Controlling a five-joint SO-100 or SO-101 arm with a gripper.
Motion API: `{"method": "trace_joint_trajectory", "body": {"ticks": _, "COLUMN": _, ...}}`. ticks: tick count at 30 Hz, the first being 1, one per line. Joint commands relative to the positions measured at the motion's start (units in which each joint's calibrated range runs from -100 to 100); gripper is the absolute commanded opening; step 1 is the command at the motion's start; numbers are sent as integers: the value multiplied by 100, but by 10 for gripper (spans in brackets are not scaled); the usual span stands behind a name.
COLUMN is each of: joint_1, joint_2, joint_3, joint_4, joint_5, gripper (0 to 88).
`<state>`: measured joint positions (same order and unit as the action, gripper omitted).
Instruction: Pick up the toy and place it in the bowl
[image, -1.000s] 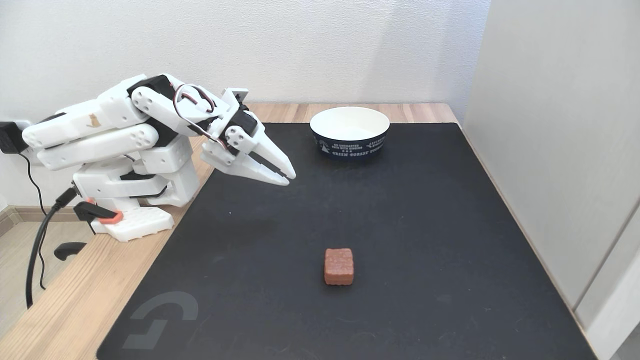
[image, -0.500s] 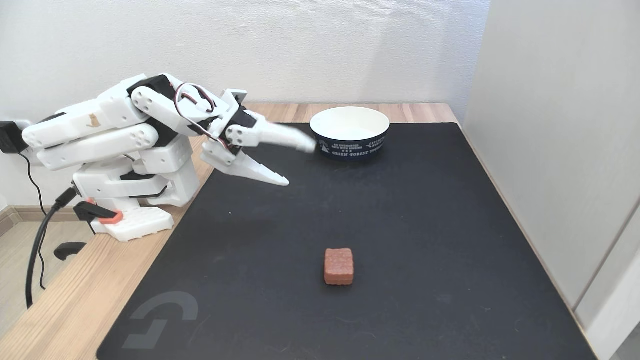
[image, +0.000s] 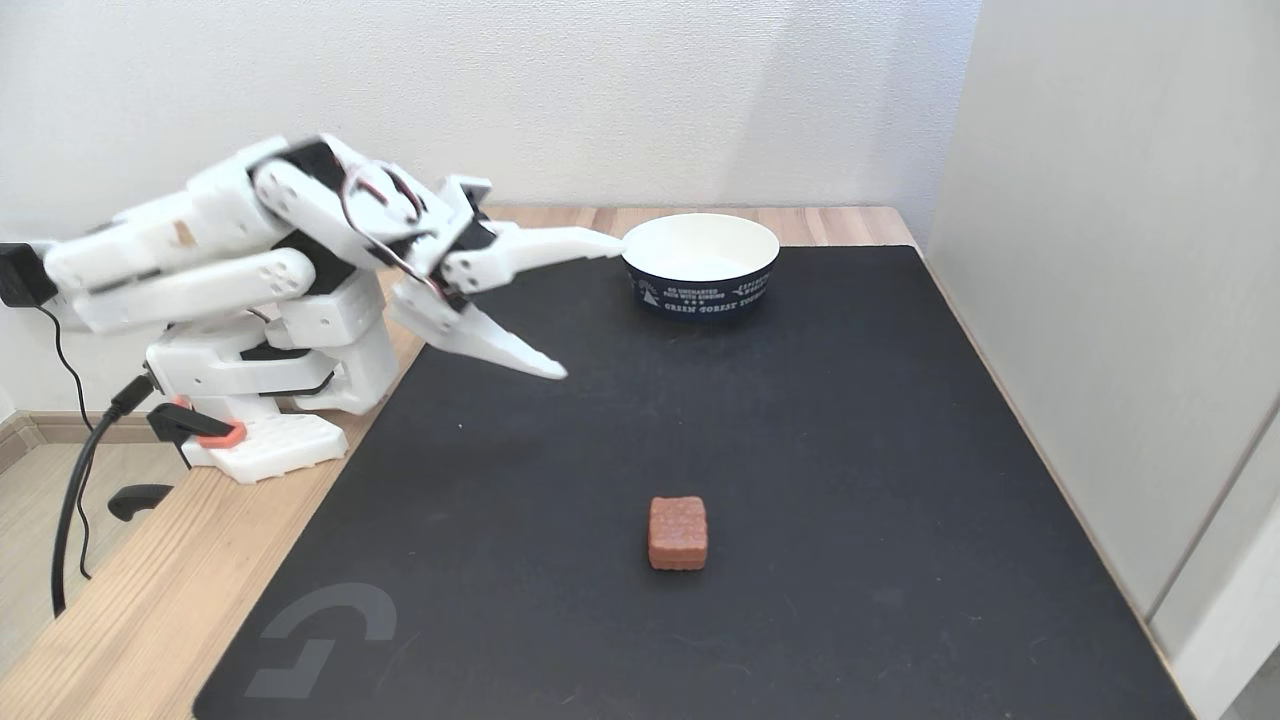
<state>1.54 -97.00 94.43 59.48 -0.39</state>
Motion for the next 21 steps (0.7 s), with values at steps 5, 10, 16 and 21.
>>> {"method": "trace_joint_trajectory", "body": {"ticks": 5, "joint_1": 645, "joint_2": 2410, "joint_3": -2642, "joint_4": 750, "joint_5": 39, "gripper": 509}}
{"method": "trace_joint_trajectory", "body": {"ticks": 10, "joint_1": 670, "joint_2": 4252, "joint_3": -4192, "joint_4": 1038, "joint_5": 44, "gripper": 509}}
{"method": "trace_joint_trajectory", "body": {"ticks": 16, "joint_1": 1230, "joint_2": 7187, "joint_3": -6211, "joint_4": 1470, "joint_5": 101, "gripper": 510}}
{"method": "trace_joint_trajectory", "body": {"ticks": 21, "joint_1": 1640, "joint_2": 8921, "joint_3": -7717, "joint_4": 1919, "joint_5": 566, "gripper": 512}}
